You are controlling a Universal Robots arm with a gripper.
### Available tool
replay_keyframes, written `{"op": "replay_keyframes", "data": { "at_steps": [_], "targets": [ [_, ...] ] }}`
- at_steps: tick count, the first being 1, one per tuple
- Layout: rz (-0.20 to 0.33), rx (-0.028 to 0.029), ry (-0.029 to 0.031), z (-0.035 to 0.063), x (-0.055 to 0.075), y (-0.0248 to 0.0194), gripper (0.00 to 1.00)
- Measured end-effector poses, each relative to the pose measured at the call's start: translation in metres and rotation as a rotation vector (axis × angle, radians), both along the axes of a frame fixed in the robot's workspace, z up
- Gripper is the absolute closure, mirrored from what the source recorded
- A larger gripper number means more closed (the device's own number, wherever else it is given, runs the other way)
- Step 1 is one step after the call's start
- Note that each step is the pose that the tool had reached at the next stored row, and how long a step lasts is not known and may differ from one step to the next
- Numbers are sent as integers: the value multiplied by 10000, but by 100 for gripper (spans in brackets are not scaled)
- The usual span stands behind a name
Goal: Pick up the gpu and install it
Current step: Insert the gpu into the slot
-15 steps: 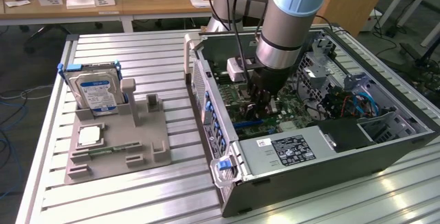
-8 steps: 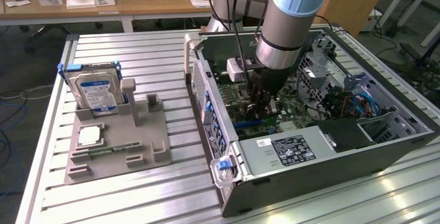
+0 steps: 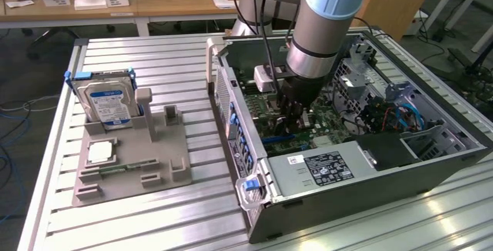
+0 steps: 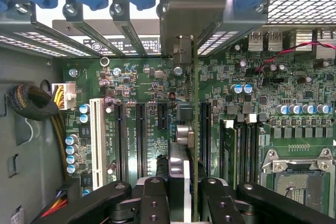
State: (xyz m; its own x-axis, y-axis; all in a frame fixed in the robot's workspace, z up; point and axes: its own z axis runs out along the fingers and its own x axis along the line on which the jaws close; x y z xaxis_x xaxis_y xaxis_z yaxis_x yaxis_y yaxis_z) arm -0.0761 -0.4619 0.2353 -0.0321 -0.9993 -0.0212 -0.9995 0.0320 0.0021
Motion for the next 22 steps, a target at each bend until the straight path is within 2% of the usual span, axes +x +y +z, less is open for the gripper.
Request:
{"op": "replay_keyframes", "data": {
  "at_steps": [22],
  "targets": [
    [0, 4, -1, -29, 6, 3, 72]
  ]
}}
